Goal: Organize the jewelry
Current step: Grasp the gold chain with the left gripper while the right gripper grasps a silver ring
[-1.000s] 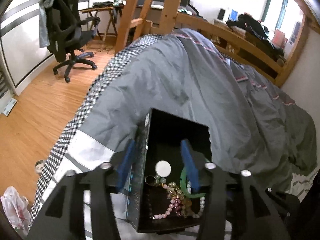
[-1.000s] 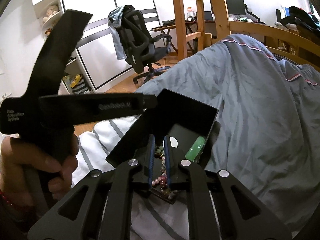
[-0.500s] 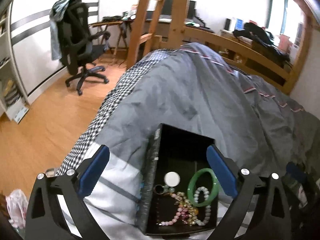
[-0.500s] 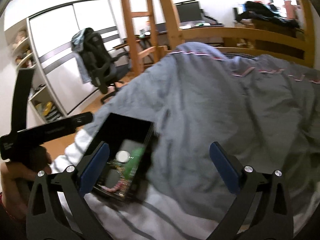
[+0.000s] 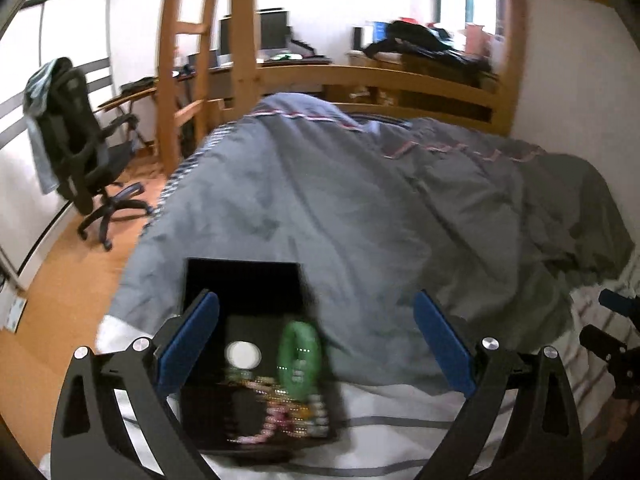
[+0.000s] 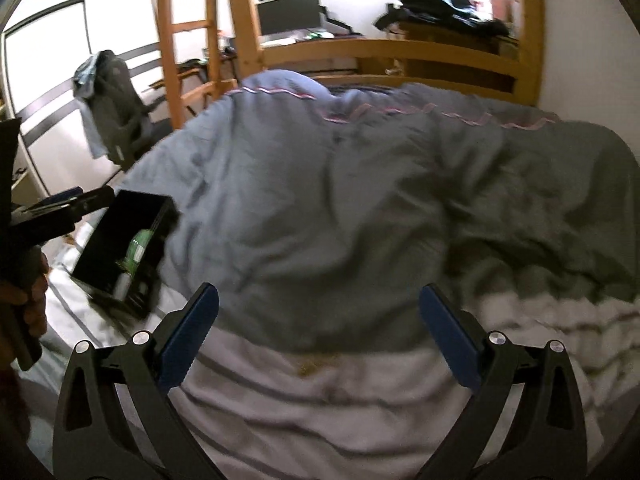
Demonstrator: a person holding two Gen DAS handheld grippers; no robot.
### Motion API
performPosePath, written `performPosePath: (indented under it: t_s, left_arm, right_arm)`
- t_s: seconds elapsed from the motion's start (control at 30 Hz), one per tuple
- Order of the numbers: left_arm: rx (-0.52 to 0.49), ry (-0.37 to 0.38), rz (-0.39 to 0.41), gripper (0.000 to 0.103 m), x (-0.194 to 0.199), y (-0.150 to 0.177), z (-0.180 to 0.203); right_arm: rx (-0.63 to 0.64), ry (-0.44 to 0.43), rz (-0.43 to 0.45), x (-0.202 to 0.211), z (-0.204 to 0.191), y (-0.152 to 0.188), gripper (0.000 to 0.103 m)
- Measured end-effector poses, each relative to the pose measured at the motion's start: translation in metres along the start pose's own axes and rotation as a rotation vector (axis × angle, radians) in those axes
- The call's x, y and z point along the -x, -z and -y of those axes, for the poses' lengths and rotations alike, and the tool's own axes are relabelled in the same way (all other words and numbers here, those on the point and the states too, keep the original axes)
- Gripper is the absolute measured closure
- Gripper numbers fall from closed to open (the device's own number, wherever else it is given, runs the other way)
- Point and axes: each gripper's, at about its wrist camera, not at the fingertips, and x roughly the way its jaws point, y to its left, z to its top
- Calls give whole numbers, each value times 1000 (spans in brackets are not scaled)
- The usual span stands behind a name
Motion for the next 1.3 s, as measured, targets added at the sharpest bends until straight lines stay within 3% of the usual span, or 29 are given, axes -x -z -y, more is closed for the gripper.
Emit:
performPosePath:
  t_s: [0.13,0.27,0.3,0.33,0.37,0.43,0.47,0.5,0.6,0.73,0.83,0.93,1.17,1.3]
  left_arm:
    - [-40,91,-23,7,-6,12,40]
    - [-105,174,-64,7,-23,28,78]
    - [-119,197,-79,7,-30,32,88]
    - [-129,228,-96,7,-37,36,96]
    - [-137,254,-109,7,-43,39,102]
    - [-161,321,-160,7,-56,45,115]
    - [-168,346,-175,11,-60,47,119]
    - [-174,380,-190,20,-65,51,122]
    - [-189,429,-238,33,-79,58,126]
    - [-257,482,-285,40,-94,68,136]
    - [-321,527,-284,42,-96,72,151]
    - [-377,549,-307,50,-98,80,163]
    - [-455,592,-332,54,-94,94,180]
    - [-471,580,-358,64,-99,99,185]
  right_arm:
    - [9,16,3,13,19,19,4]
    - [33,-49,-22,7,22,36,8]
    - [42,-74,-33,2,18,38,13]
    - [49,-93,-48,-2,17,41,31]
    - [60,-112,-70,-7,13,45,43]
    - [102,-135,-103,-20,5,53,60]
    - [120,-137,-122,-27,1,57,64]
    - [137,-135,-145,-35,-2,61,65]
    - [143,-118,-226,-57,-3,70,66]
    - [125,-112,-295,-74,1,76,66]
    - [125,-107,-306,-78,2,78,68]
    - [107,-79,-305,-80,7,77,83]
    - [20,-52,-264,-74,26,69,83]
    - [17,-54,-263,-73,27,70,83]
